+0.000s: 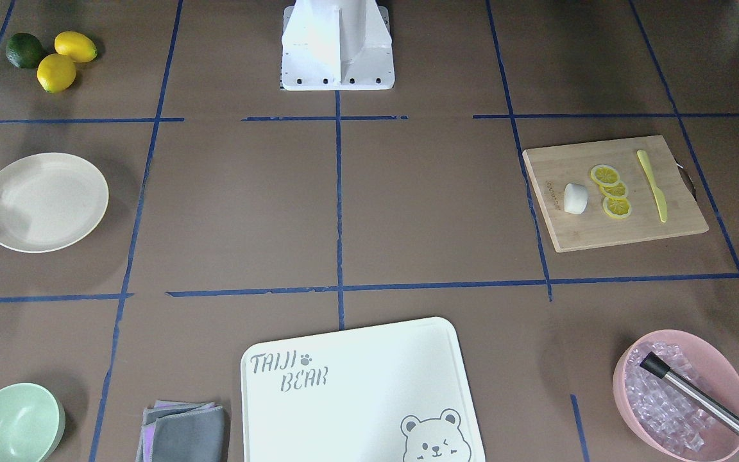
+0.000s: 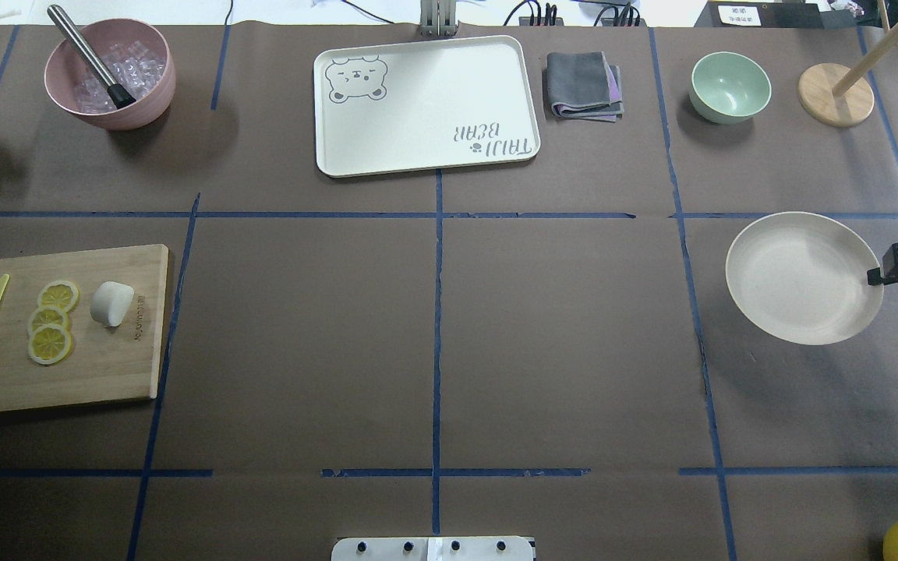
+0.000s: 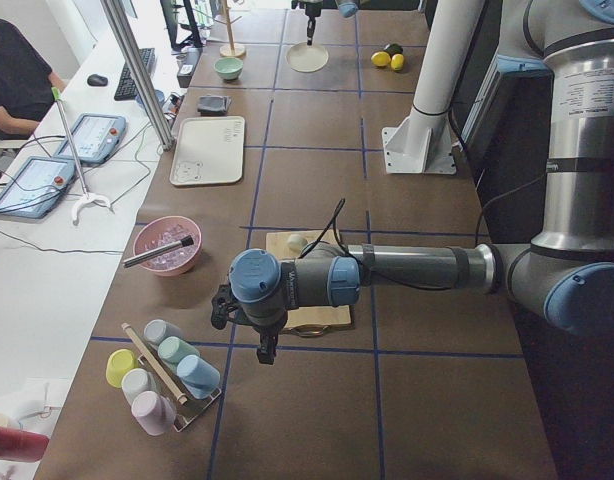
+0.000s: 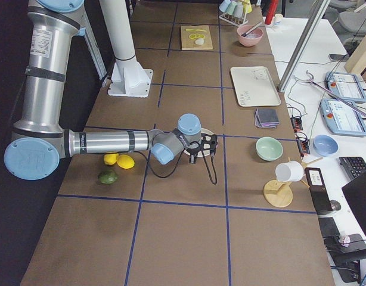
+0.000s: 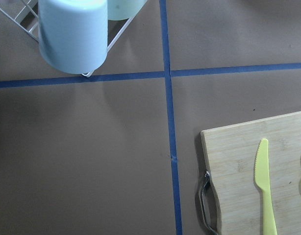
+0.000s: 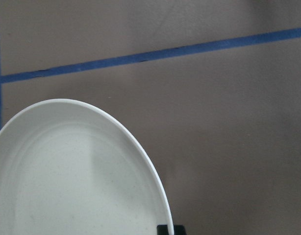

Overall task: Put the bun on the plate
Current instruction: 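Slide the white plate with the right gripper to the table centre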

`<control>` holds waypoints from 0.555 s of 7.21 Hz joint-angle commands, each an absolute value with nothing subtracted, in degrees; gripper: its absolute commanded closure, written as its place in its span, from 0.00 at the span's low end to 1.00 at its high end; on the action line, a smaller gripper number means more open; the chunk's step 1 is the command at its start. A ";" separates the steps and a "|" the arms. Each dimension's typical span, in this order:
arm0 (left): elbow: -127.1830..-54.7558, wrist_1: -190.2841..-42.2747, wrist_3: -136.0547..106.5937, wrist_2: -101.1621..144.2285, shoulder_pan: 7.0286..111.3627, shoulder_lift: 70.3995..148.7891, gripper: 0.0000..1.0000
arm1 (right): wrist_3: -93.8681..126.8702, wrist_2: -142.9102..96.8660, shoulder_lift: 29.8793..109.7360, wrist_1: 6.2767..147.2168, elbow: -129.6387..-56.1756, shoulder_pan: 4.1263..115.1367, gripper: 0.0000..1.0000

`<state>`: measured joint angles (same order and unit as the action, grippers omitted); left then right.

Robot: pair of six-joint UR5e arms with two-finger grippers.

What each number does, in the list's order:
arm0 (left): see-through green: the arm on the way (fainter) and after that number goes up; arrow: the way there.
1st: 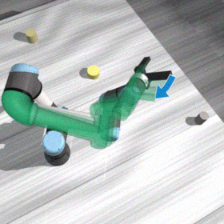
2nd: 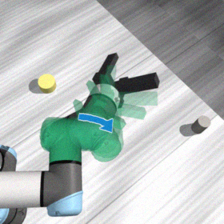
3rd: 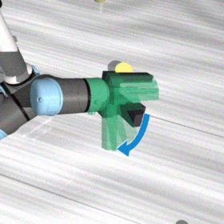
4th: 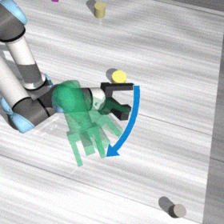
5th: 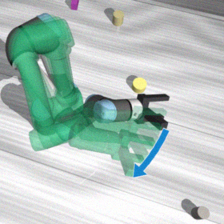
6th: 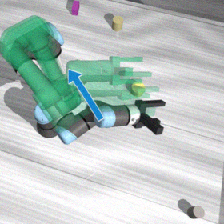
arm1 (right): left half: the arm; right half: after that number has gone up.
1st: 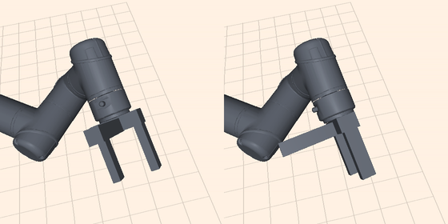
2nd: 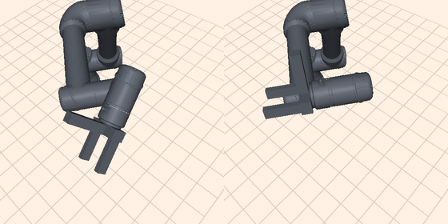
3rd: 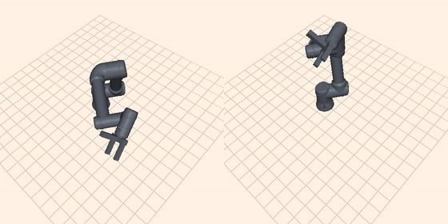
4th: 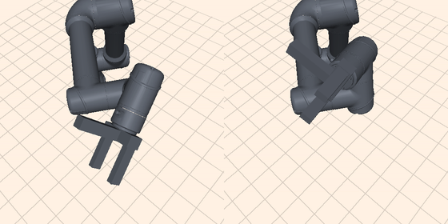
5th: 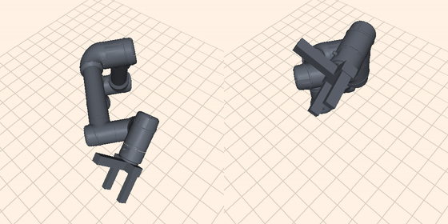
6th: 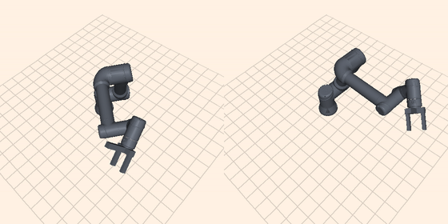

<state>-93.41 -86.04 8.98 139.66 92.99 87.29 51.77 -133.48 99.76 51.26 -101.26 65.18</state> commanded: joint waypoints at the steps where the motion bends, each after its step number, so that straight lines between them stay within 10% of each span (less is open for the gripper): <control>1: -93.78 -86.04 9.05 139.66 92.99 87.19 0.00 | 61.90 -134.56 92.77 51.76 -102.39 64.26 1.00; 4: -93.95 -86.04 9.05 139.66 92.99 87.10 0.00 | 77.65 -127.83 78.98 58.06 -102.65 52.69 1.00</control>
<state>-93.85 -86.05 9.05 139.66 92.99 87.15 71.35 -131.39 85.11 54.43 -102.52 57.74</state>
